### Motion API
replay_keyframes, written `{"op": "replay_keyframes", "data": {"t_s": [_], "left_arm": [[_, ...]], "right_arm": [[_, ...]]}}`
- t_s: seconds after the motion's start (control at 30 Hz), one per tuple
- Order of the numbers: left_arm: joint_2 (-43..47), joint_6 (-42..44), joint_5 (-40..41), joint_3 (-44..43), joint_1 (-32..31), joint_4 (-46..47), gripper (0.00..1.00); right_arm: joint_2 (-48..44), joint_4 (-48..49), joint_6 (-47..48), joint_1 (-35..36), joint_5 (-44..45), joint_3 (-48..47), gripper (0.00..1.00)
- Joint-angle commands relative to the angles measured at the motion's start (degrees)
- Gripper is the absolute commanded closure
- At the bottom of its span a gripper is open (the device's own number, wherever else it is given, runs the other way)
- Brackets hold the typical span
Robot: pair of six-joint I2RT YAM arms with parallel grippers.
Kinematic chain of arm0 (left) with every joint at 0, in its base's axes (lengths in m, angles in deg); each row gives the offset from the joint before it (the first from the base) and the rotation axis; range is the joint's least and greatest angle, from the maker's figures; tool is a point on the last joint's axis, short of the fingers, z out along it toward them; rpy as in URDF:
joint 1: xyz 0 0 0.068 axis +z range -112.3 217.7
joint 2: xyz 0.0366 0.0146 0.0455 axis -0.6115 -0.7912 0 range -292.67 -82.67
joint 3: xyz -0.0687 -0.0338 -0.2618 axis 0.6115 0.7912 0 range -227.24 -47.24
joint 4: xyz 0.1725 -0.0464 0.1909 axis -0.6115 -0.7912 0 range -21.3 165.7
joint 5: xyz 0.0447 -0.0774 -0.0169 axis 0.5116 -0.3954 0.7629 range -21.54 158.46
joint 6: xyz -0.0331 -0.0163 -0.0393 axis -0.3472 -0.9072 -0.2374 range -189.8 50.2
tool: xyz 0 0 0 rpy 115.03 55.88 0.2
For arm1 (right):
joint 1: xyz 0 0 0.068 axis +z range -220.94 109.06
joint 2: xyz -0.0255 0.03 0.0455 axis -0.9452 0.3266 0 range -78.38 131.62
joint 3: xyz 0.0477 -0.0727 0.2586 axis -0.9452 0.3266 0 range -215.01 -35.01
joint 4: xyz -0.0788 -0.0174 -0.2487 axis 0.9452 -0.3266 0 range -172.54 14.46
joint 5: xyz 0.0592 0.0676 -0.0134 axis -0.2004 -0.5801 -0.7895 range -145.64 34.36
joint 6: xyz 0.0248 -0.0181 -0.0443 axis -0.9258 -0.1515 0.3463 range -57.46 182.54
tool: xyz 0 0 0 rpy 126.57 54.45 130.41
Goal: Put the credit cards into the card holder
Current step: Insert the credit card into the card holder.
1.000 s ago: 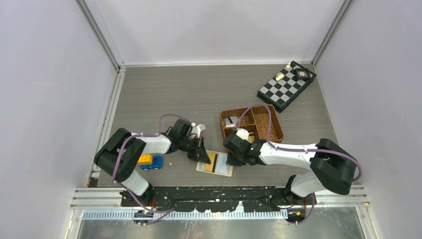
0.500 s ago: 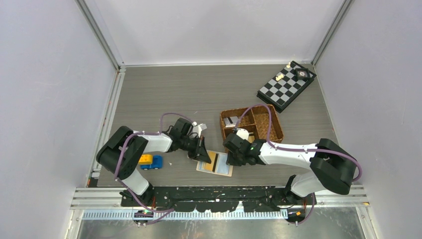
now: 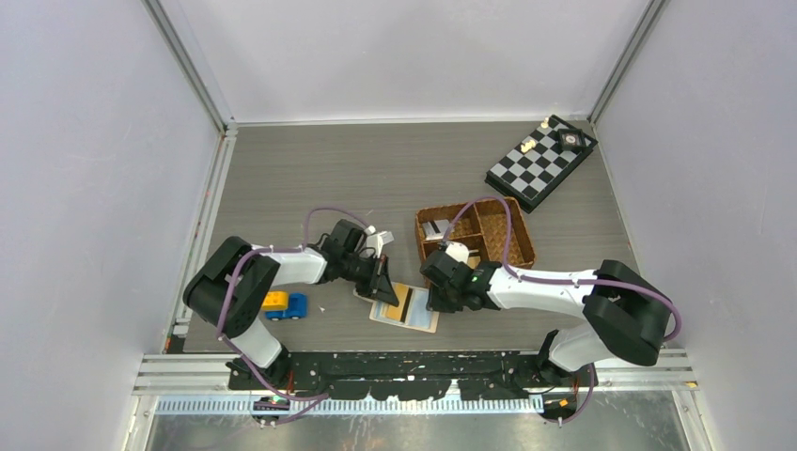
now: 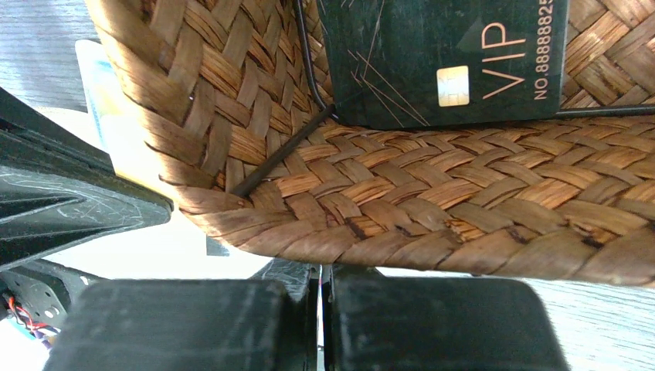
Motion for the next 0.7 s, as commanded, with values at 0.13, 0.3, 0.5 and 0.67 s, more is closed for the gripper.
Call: {"op": "replay_keyframes", "data": {"t_s": [0.13, 0.3, 0.5, 0.67], "left_arm": [[-1.20, 3.73, 3.50, -1.38, 0.26, -3.13, 1.00], [-0.21, 3.99, 4.42, -1.51, 0.28, -4.01, 1.00], [1.94, 5.14, 5.88, -1.98, 0.29, -5.79, 1.00], [1.57, 5.83, 6.06, -2.38, 0.23, -6.77, 1.00]], "right_arm": [[2.93, -3.57, 0.40, -0.10, 1.40, 0.93, 1.00], [2.84, -3.65, 0.33, -0.04, 1.40, 0.99, 1.00], [3.00, -3.70, 0.28, -0.15, 1.25, 1.03, 1.00], [3.11, -3.65, 0.28, -0.15, 1.13, 1.04, 1.00]]}}
